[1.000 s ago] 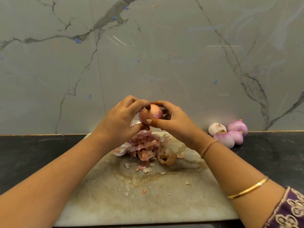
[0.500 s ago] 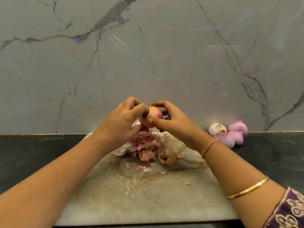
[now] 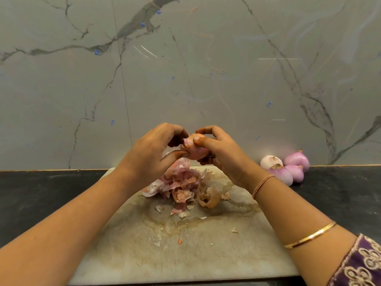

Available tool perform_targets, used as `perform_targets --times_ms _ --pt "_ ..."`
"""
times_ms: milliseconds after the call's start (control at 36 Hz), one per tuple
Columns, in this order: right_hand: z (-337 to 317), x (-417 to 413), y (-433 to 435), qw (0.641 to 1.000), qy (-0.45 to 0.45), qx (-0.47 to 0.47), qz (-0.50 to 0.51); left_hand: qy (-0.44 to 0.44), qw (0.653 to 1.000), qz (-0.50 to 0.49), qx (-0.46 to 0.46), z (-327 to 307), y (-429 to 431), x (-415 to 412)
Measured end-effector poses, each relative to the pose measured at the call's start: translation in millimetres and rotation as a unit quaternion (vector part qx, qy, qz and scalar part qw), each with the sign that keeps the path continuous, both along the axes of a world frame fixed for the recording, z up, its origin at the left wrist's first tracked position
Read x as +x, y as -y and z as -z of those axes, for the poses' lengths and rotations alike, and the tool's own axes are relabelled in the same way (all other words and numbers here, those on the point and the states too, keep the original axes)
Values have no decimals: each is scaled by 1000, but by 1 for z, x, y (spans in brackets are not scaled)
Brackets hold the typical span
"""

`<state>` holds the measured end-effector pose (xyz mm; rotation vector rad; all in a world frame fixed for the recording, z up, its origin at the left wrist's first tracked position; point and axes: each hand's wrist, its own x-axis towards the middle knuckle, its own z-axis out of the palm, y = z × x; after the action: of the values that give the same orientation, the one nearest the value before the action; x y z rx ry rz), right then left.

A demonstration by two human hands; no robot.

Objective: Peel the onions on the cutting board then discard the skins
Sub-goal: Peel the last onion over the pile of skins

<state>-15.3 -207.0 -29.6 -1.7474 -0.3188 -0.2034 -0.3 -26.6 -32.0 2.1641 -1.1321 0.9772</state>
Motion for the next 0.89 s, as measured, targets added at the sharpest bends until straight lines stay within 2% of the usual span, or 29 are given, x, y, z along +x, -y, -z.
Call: perform_targets --times_ms 222,389,472,583,694,889 --pt "-1 -2 -1 999 -12 32 7 -13 1000 -6 12 -2 -2 0" --pt "-9 -3 5 975 -64 213 22 -57 995 -12 87 2 2 -5" --pt "-10 -3 9 965 -82 249 9 -64 993 -32 93 3 3 -5" --pt "-5 -1 6 972 -91 216 8 -46 998 -30 35 3 1 -3" --pt "-3 -1 1 988 -57 146 12 -66 998 -7 -17 2 2 -3" --pt "-2 -3 -3 998 -27 63 5 -71 996 30 -38 1 3 -4"
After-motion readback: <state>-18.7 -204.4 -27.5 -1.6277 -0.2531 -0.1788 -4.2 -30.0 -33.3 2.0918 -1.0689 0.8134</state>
